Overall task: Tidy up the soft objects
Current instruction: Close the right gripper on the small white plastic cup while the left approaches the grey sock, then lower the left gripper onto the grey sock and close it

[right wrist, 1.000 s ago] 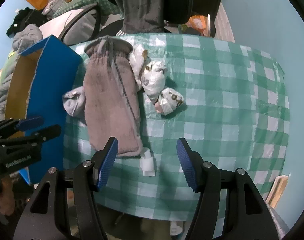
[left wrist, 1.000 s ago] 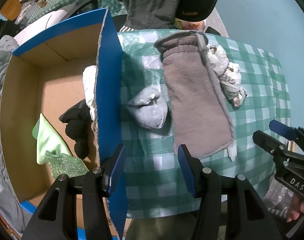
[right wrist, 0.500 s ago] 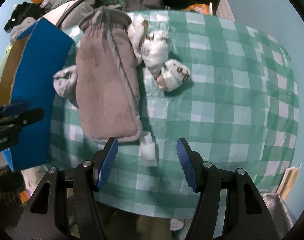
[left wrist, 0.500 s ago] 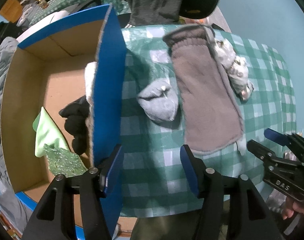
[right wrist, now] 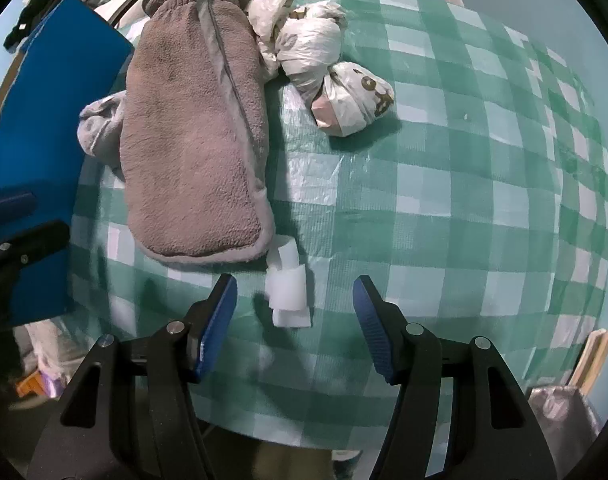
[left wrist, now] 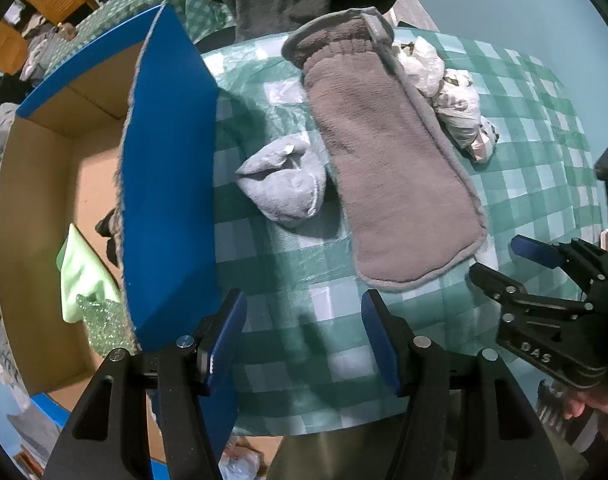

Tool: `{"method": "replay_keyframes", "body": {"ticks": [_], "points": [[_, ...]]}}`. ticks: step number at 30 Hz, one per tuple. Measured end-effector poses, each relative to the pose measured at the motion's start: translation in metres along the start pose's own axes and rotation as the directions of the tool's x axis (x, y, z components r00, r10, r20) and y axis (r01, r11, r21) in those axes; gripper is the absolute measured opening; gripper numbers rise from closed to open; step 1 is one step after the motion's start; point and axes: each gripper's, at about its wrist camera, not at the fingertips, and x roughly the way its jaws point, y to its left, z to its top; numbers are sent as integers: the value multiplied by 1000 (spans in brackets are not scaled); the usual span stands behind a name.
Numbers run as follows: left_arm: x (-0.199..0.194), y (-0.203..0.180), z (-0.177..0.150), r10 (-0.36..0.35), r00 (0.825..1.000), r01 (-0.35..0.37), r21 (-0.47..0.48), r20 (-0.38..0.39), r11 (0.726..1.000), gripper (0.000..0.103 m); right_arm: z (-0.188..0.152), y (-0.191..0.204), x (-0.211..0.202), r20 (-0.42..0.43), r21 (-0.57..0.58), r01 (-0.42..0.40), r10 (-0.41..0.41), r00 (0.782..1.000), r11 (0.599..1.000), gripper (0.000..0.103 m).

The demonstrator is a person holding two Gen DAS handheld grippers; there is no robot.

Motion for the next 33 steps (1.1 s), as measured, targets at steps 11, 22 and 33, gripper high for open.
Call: {"method": "replay_keyframes", "body": {"ticks": [11,22,33], "points": [[-7,-9,15,-7,1000,7,6,23,1000,72,-7,3,15,-4,-6,8,-8,1000,1000,23],[-3,-14,39,-2,999,2,9,34,1000,74,-2,-23,4,15,26,-27,26,1000,999,15],[10,-15,58,26,999,-26,-5,28,1000,74,4,-42,-13,31,62,-39,38,999,997,15]]}}
